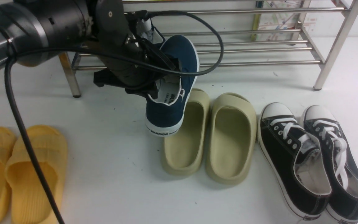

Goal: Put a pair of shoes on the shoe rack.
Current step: Use the left arm to put a shoe into the shoe rack

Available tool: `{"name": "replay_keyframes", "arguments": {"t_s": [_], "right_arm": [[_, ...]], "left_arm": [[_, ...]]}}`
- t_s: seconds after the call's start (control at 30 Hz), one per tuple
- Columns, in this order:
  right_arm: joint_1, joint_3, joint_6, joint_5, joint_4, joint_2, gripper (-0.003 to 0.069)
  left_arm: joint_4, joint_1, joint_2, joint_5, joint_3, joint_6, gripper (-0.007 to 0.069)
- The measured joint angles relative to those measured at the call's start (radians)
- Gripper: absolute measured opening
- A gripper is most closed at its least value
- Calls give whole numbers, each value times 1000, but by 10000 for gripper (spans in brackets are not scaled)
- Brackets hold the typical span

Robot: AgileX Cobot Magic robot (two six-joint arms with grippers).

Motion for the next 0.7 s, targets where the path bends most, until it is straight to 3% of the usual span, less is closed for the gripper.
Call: {"name": "replay_keyframes", "arguments": {"t_s": [0.23, 0.33, 0.47, 0.7], "right_arm": [[0, 0, 0, 0, 0, 0, 244], [0, 0, 0, 0, 0, 0, 244], [0, 0, 0, 0, 0, 0, 244], [0, 0, 0, 0, 0, 0, 244]], "left_arm": [[-70, 0, 8, -57, 0, 50, -7], [-276, 0, 47, -161, -14, 188, -7], [-460, 0, 119, -181, -64, 333, -7], [-497, 51, 271, -187, -190, 378, -7]]}}
